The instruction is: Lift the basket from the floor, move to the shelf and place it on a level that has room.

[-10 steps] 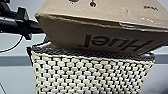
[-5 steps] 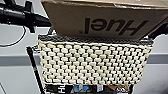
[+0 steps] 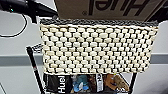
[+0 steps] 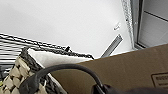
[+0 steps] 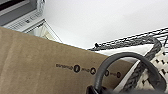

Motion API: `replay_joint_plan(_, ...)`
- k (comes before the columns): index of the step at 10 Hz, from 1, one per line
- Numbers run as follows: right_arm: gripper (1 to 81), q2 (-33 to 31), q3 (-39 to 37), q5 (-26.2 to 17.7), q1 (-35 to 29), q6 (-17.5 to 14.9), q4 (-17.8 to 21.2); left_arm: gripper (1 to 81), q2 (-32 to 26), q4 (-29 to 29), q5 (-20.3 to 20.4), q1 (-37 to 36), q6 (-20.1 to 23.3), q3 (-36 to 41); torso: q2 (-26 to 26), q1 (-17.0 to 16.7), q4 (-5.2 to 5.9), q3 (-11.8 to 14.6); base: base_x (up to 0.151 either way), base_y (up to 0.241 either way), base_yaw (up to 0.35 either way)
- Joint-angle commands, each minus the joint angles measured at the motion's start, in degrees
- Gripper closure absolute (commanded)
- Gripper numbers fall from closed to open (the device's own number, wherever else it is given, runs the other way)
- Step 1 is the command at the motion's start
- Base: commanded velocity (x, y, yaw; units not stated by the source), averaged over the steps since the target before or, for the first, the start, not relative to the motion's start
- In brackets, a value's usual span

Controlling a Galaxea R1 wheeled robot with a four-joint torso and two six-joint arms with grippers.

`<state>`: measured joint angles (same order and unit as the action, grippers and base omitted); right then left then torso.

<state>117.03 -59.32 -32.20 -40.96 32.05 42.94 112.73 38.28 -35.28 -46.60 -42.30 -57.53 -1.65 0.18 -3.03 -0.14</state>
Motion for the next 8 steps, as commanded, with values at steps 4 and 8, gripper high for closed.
replay_joint_plan(4, 81.1, 8.0, -10.8, 0.9, -8.3, 0.0, -0.1, 81.1, 6.3, -1.5, 1.2, -7.8, 0.6, -10.8, 0.0, 0.0, 0.0, 0.0, 0.0, 0.0, 0.0)
replay_joint_plan(8, 81.1, 11.3, -15.8, -1.2, -9.5, -0.5, -0.5, 81.1, 11.2, -1.5, -1.2, -9.2, 0.6, -16.3, 0.0, 0.0, 0.0, 0.0, 0.0, 0.0, 0.0)
